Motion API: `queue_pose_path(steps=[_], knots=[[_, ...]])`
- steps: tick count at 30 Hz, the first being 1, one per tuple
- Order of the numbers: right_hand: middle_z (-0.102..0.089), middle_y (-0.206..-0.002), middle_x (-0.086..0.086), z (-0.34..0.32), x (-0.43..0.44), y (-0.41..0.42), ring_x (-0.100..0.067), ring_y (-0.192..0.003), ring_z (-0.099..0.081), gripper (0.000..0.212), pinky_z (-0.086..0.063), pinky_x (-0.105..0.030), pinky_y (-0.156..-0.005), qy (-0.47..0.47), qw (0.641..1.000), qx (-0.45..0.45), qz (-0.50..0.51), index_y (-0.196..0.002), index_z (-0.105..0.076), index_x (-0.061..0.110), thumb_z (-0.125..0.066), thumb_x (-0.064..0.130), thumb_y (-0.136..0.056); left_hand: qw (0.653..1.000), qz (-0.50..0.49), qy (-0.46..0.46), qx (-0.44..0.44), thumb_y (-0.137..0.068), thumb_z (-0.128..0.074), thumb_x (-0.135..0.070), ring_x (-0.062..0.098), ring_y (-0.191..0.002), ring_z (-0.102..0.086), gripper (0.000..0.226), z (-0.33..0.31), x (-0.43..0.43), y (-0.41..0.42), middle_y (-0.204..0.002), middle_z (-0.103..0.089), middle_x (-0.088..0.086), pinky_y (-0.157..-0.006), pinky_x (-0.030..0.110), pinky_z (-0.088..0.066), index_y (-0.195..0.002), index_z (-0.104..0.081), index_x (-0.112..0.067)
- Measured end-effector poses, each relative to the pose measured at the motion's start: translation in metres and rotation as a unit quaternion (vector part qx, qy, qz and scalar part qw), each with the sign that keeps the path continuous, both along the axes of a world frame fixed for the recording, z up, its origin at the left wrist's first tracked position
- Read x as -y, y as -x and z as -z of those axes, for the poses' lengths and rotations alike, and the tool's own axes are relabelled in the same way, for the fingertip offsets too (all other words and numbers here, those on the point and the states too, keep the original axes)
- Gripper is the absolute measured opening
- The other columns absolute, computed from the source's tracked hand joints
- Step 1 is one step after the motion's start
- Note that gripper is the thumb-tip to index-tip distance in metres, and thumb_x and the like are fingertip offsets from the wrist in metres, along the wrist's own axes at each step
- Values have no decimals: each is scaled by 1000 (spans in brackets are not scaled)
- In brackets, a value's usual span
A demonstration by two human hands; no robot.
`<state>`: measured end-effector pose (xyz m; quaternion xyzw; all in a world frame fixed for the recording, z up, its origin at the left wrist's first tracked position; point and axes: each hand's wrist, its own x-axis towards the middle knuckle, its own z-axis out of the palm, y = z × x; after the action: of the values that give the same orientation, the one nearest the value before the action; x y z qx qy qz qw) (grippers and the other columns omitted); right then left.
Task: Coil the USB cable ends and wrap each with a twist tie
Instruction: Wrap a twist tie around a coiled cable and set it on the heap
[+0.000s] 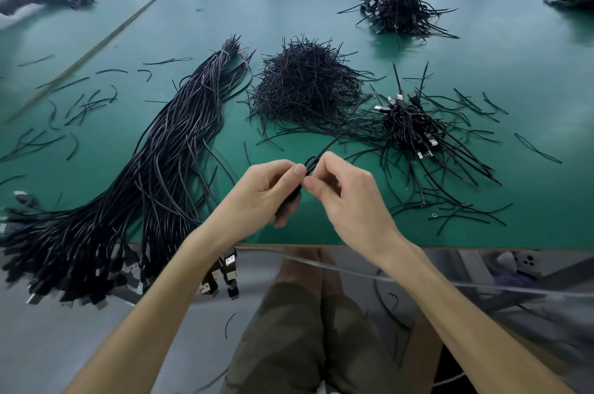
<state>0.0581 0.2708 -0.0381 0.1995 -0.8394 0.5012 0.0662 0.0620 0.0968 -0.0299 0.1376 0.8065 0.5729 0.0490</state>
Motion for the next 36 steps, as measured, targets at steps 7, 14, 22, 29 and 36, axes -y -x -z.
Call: queue_pose_path(steps=[7,14,22,29,36], knots=[[-50,-74,7,0,2,-5,-21,-70,-49,28,-45,-47,-67,-76,994,-63,-55,-76,-44,15,-65,12,-95,993,56,-24,99,-106,-43,-39,29,-62,-62,43,-7,8,-3,-70,-62,10,-69,44,-53,-89,-59,-3],[-49,-76,8,5,4,-6,-24,-70,-50,28,-46,-49,-67,-87,993,-69,-50,-78,-45,15,-66,15,-96,999,-16,12,50,-106,-52,-31,29,-49,-55,41,3,3,-1,-58,-54,16,-54,48,-48,-78,-54,-1],[-49,-73,7,-2,8,-1,-18,-69,-47,27,-42,-38,-64,-59,996,-57,-47,-78,-47,11,-66,14,-96,998,-44,-26,21,-105,-54,-29,33,-56,-63,33,-2,10,-4,-64,-64,13,-53,38,-50,-90,-59,0],[-53,-69,9,0,5,0,-8,-65,-45,24,-35,-18,-60,-2,999,-20,-37,-78,-52,6,-71,12,-93,996,42,-81,22,-88,-74,-3,24,-105,-64,20,-6,33,-7,-107,-69,16,-96,34,-55,-108,-69,-4],[-45,-66,9,-2,13,-2,-7,-62,-39,29,-32,-13,-60,5,998,-43,-54,-75,-47,6,-71,4,-91,994,-39,-82,-54,-80,-69,20,26,-86,-51,29,-3,21,-1,-91,-54,14,-79,33,-45,-78,-71,-10]])
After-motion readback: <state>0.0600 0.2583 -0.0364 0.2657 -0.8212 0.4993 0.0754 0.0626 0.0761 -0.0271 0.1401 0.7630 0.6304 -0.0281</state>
